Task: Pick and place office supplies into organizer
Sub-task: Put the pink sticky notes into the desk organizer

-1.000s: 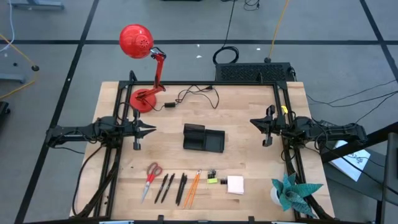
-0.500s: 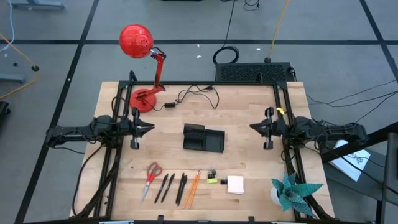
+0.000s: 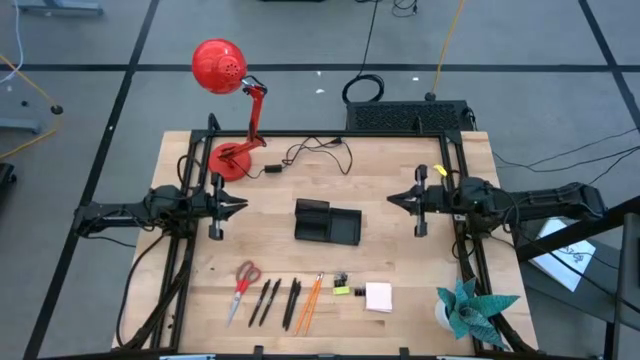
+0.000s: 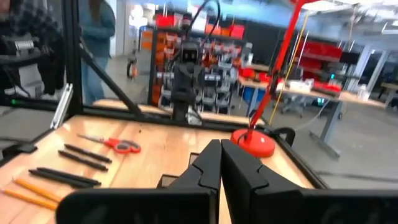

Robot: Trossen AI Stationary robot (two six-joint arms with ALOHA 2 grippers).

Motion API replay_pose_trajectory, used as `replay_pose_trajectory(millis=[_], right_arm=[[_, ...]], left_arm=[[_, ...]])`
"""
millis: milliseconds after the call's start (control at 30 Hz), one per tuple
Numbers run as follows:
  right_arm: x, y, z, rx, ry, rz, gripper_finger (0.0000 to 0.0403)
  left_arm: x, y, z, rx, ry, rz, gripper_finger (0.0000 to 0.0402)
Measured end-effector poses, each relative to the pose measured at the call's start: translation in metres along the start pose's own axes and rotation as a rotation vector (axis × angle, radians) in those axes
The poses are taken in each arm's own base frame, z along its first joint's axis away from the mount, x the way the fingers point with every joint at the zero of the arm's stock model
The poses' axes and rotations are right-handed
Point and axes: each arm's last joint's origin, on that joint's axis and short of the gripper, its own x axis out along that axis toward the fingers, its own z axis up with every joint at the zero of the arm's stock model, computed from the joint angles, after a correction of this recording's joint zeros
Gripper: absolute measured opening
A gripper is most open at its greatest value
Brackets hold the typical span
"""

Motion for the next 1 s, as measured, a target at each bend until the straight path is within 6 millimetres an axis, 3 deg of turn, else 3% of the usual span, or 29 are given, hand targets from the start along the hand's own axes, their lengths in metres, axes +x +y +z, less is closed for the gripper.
replay_pose_trajectory(millis=[267,633,867,1000], right_arm=[[0.035,0.006,0.03,-0.026,0.08,0.059,0.0004],[0.074,0.041,0.07,0.003,0.183,0.226,0.0004],[0.09,0.072,0.073,-0.026,0.325,0.28,0.0004],[0.095,0.091,0.074,-0.077,0.411,0.219,0.001]], left_arm=[[0.0,0.0,0.0,0.019,0.0,0.001,0.0047],[0.0,0.0,0.0,0.033,0.001,0.001,0.0047],[0.0,0.0,0.0,-0.005,0.002,-0.001,0.0047],[0.0,-0.001,0.0,-0.01,-0.001,-0.025,0.0047]])
